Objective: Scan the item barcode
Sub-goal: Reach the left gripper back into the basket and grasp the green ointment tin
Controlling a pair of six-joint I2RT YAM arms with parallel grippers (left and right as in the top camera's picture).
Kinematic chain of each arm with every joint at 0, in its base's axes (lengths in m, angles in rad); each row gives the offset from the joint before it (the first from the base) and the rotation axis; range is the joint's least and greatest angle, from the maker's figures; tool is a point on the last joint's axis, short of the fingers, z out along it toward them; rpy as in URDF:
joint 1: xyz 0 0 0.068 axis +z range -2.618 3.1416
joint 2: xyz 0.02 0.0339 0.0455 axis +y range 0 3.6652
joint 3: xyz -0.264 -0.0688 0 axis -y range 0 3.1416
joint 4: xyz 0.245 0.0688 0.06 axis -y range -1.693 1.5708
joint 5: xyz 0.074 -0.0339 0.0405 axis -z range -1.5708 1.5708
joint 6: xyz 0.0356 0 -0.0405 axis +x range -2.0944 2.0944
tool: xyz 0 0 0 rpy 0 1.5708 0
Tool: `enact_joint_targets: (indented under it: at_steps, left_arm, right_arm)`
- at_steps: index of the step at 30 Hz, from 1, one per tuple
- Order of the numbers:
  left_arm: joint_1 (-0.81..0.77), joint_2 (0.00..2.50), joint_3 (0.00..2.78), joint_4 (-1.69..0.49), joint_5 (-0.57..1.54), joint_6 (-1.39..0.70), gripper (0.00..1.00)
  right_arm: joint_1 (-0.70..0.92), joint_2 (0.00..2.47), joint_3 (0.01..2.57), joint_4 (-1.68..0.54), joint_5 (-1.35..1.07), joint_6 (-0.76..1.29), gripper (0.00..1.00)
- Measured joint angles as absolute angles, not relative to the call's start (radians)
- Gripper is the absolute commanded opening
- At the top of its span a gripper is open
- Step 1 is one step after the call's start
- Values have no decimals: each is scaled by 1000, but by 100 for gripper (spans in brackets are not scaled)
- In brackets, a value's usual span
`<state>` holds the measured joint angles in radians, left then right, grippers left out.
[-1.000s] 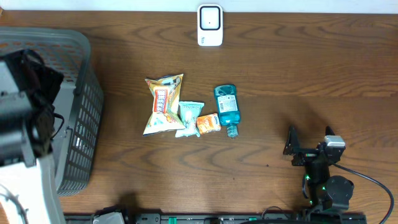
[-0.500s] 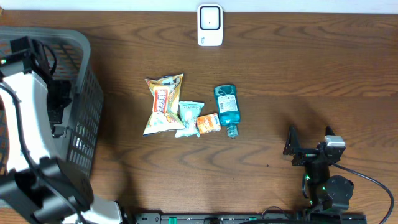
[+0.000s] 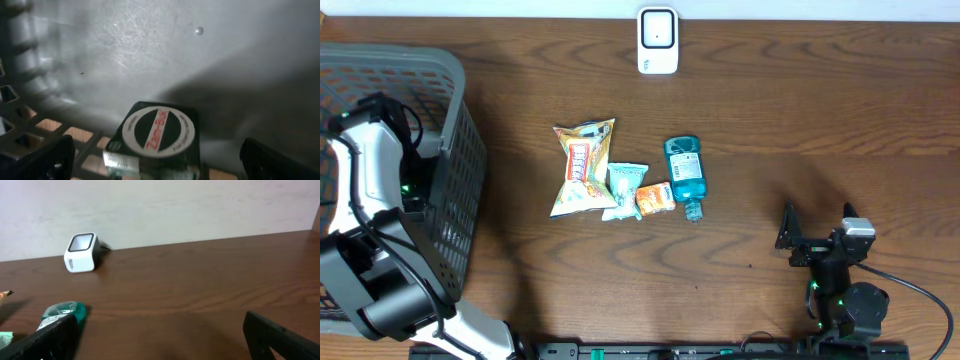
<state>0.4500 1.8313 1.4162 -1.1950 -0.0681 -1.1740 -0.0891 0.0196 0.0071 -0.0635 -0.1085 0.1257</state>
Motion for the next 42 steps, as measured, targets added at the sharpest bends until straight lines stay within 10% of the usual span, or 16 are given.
enact_joint_targets:
  at_steps: [11,20,42]
  left_arm:
    - [450,1831,1262,-1024,22,-1116,98]
    - [450,1831,1255,-1032,42,-1060,64]
    - [474,1240,1402,-994,9,-945,63]
  right_arm:
    - [-89,20,7,-64,-109,126,99]
    - [-89,20,7,-64,-109,126,99]
    - [-89,20,7,-64,-109,126,99]
